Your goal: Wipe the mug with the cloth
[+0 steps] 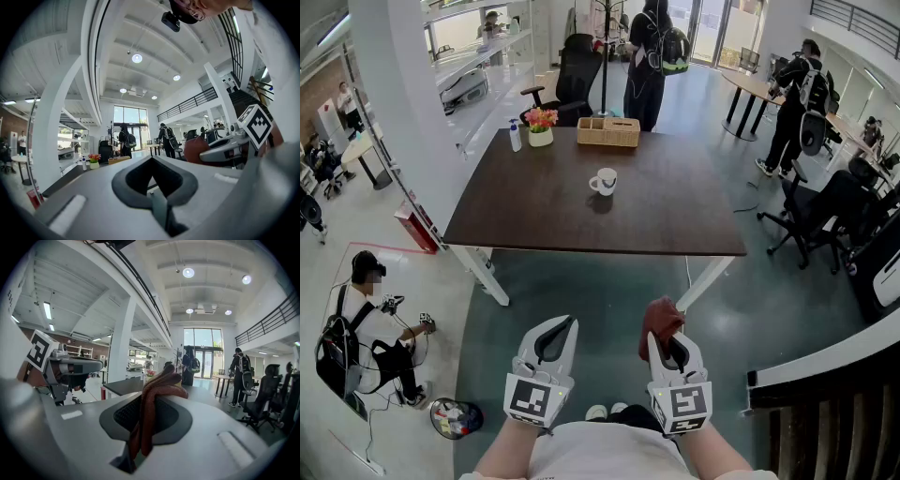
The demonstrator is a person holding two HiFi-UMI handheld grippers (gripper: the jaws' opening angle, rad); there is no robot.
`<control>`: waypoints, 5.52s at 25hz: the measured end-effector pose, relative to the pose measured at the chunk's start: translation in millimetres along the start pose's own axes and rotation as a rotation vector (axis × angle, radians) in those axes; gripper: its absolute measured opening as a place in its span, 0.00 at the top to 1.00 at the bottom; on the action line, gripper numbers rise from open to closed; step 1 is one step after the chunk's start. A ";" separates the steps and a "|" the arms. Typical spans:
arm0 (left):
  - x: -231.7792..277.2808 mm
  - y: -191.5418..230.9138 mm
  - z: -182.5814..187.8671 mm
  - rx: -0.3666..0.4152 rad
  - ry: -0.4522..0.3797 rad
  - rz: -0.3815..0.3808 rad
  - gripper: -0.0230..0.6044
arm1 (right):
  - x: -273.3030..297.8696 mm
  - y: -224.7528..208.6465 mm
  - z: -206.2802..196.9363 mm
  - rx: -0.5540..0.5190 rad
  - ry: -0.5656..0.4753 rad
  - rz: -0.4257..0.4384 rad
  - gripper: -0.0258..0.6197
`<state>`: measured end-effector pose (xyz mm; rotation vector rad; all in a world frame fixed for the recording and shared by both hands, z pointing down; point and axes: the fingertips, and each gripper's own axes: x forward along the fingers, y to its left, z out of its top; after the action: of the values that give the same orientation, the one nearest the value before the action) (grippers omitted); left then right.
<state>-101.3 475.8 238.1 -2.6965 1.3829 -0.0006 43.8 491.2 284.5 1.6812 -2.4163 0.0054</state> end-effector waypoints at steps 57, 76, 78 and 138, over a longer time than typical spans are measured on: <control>347.6 218.9 -129.8 -0.120 0.162 0.039 0.96 | 431.3 -194.2 -35.4 0.081 0.150 0.105 0.83; 486.7 298.7 -294.1 -0.096 0.411 -0.160 0.87 | 553.7 -175.9 -123.1 0.117 0.391 0.279 0.83; 497.2 302.9 -303.9 -0.101 0.420 -0.184 0.84 | 560.0 -166.1 -128.6 0.108 0.398 0.330 0.83; 525.7 290.2 -339.0 0.088 0.495 -0.581 0.84 | 662.6 -205.2 -158.4 -0.050 0.529 0.447 0.83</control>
<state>-46.1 -151.1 519.9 -3.0249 0.5859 -0.7953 38.0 -178.2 525.7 0.9278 -2.2805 0.3966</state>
